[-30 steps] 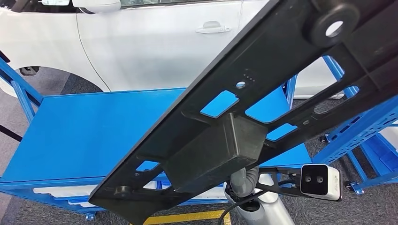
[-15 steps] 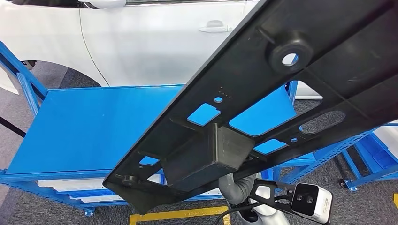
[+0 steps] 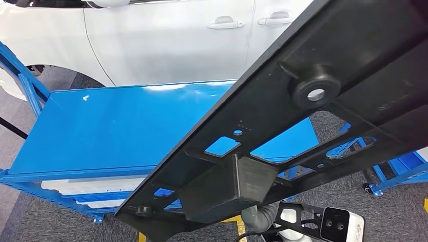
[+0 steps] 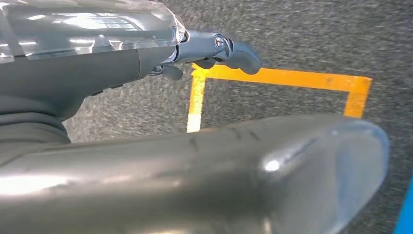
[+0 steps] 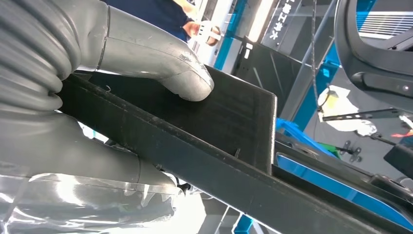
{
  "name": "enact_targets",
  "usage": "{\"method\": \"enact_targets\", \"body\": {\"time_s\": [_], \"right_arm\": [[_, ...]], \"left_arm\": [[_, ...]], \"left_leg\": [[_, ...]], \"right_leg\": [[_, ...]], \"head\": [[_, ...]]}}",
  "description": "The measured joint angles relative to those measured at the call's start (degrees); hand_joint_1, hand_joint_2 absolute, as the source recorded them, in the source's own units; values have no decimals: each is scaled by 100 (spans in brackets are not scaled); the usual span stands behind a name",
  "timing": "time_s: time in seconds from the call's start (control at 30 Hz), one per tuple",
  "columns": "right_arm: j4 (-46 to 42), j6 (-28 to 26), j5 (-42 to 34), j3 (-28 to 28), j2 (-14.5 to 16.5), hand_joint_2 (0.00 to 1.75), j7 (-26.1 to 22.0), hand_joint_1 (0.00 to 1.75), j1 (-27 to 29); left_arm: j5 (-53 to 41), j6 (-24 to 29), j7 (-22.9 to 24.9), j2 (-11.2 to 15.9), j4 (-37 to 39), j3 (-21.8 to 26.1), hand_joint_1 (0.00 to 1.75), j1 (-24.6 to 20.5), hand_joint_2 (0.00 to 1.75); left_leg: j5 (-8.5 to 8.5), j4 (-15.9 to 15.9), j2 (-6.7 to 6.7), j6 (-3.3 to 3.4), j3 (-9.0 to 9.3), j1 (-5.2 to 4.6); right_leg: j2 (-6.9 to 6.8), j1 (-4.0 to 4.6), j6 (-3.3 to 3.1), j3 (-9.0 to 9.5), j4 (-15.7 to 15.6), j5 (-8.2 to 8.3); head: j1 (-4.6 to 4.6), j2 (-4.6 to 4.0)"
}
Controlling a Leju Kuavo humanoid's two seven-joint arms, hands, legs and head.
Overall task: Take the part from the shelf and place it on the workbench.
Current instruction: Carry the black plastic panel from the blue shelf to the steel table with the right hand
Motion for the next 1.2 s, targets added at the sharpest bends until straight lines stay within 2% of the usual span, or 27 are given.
{"method": "enact_targets", "body": {"time_s": [0.03, 0.1, 0.13, 0.17, 0.23, 0.27, 0.3, 0.33, 0.4, 0.43, 0.47, 0.5, 0.57, 0.63, 0.67, 0.77, 0.8, 0.87, 0.9, 0.93, 0.97, 1.0, 1.03, 1.1, 1.13, 1.17, 1.2], "right_arm": [[-7, 0, 3, -3, 0, 175, 0, 175, 4], [-33, 1, 4, -8, 0, 175, 1, 175, 5], [-45, 2, 5, -11, 0, 175, 1, 175, 5], [-56, 3, 7, -14, 0, 175, 1, 175, 5], [-67, 3, 9, -21, 0, 175, 0, 175, 5], [-71, 1, 8, -28, 0, 175, 0, 175, 3], [-72, -1, 6, -34, -1, 175, -1, 175, -1], [-72, -4, 3, -40, -2, 175, -1, 175, -5], [-72, -16, -12, -44, -5, 175, -1, 175, -7], [-71, -25, -21, -45, -7, 175, -1, 175, -7], [-71, -36, -30, -46, -10, 175, -1, 175, -9], [-71, -45, -38, -47, -14, 175, -1, 175, -13], [-71, -61, -48, -46, -20, 175, -1, 175, -35], [-74, -66, -66, -45, -22, 175, -1, 175, -66], [-78, -63, -78, -45, -23, 175, -1, 175, -80], [-93, -49, -101, -46, -24, 175, -1, 175, -104], [-98, -47, -101, -45, -23, 175, -1, 175, -110], [-106, -48, -102, -41, -21, 175, -1, 175, -121], [-108, -50, -104, -39, -20, 175, -1, 175, -122], [-108, -54, -107, -36, -20, 175, -1, 175, -122], [-108, -58, -110, -34, -20, 175, -1, 175, -122], [-108, -64, -116, -32, -20, 175, -1, 175, -122], [-108, -68, -125, -30, -20, 175, -1, 175, -122], [-114, -75, -148, -30, -21, 175, -1, 175, -123], [-118, -81, -160, -30, -21, 175, -1, 175, -125], [-123, -86, -172, -29, -23, 175, -1, 175, -127], [-129, -90, -181, -28, -25, 175, -1, 175, -129]], "left_arm": [[-2, -1, -4, 3, 1, -7, 0, -3, 0], [-5, -2, -14, 22, -1, -17, 0, -19, 0], [-6, -2, -18, 32, -1, -20, 0, -26, 0], [-7, -3, -20, 41, -2, -22, 0, -30, 0], [-8, -4, -21, 51, -2, -22, 0, -29, 0], [-8, -6, -22, 54, -2, -23, 0, -32, 0], [-9, -8, -23, 55, -2, -24, 0, -37, 0], [-9, -11, -25, 54, -2, -24, 0, -40, 0], [-11, -19, -33, 54, -2, -25, 0, -37, 0], [-12, -22, -39, 54, -2, -25, 0, -33, 0], [-13, -25, -48, 54, -2, -25, 0, -31, 0], [-14, -27, -57, 54, -2, -26, 0, -30, 0], [-16, -33, -75, 53, -2, -27, 0, -28, 0], [-16, -40, -87, 50, -2, -27, 0, -26, 0], [-16, -42, -91, 49, -2, -27, 0, -24, 0], [-15, -43, -96, 49, -2, -27, 0, -11, 0], [-14, -43, -97, 49, -2, -26, 0, -6, 0], [-13, -43, -98, 53, -2, -25, 0, -3, 0], [-13, -43, -98, 56, -2, -25, 0, -3, 0], [-13, -43, -98, 58, -2, -25, 0, -3, 0], [-13, -43, -98, 60, -2, -25, 0, -2, 0], [-13, -43, -99, 62, -2, -26, 0, -1, 0], [-13, -43, -102, 66, -2, -26, 0, -2, 0], [-22, -44, -112, 75, -2, -27, 0, -9, 0], [-33, -46, -119, 79, -2, -27, 0, -13, 0], [-45, -48, -126, 81, -2, -27, 0, -13, 0], [-56, -50, -131, 83, -2, -28, 0, -12, 0]], "left_leg": [[149, -328, -1, 23, 260, -3], [303, -1198, -3, 95, 855, -23], [320, -1488, -5, 134, 1034, -41], [308, -1645, -7, 165, 1112, -62], [397, -1713, -2, 235, 1078, -71], [454, -1751, 8, 276, 1054, -60], [523, -1782, 20, 325, 1018, -46], [591, -1806, 33, 361, 970, -32], [697, -1799, 44, 395, 828, -43], [745, -1786, 47, 393, 751, -47], [790, -1767, 49, 388, 670, -49], [830, -1742, 49, 379, 591, -49], [891, -1669, 48, 353, 447, -49], [944, -1604, 47, 303, 349, -58], [976, -1590, 47, 270, 324, -58], [1017, -1585, 38, 175, 276, -50], [900, -1490, 31, 150, 230, -45], [429, -967, 23, 98, 48, -19], [176, -579, 22, 70, -62, -6], [9, -228, 22, 41, -142, 8], [-39, -13, 23, 16, -152, 22], [31, -3, 23, -4, -62, 38], [179, -221, 24, -20, 137, 56], [393, -1046, 16, -37, 708, 76], [415, -1386, 6, -19, 921, 70], [397, -1596, -6, 7, 1038, 59], [376, -1663, -17, 44, 1061, 39]], "right_leg": [[2, 5, 8, -51, 13, 35], [5, 17, 43, -114, 29, 100], [5, 20, 71, -126, 27, 137], [3, 18, 105, -134, 18, 178], [3, 11, 181, -148, -11, 252], [6, 6, 217, -175, 14, 209], [9, 4, 250, -223, 118, 72], [11, -1, 278, -306, 342, -160], [13, -12, 322, -520, 1044, -674], [12, -16, 340, -591, 1363, -813], [12, -19, 352, -581, 1528, -822], [11, -23, 355, -478, 1501, -727], [12, -25, 323, 26, 854, -454], [14, 0, 261, 494, 122, -394], [16, 20, 229, 592, -61, -419], [4, 17, 123, 558, -161, -323], [-7, 0, 78, 525, -187, -264], [-25, -17, 25, 427, -213, -152], [-29, -16, 19, 362, -208, -105], [-32, -16, 25, 295, -198, -59], [-36, -18, 34, 227, -184, -17], [-38, -23, 47, 159, -163, 20], [-38, -31, 66, 96, -136, 50], [-35, -36, 115, -7, -72, 94], [-33, -32, 148, -40, -49, 118], [-32, -26, 184, -63, -36, 148], [-30, -24, 225, -80, -36, 186]], "head": [[0, 0], [1, 0], [0, 0], [0, 0], [0, 0], [0, 0], [0, 0], [0, 0], [0, 0], [0, 0], [0, 0], [0, 0], [0, 0], [0, 0], [0, 0], [1, 0], [1, 0], [0, 0], [0, 0], [0, 0], [0, 0], [0, 0], [0, 0], [0, 0], [0, 0], [0, 0], [0, 0]]}}
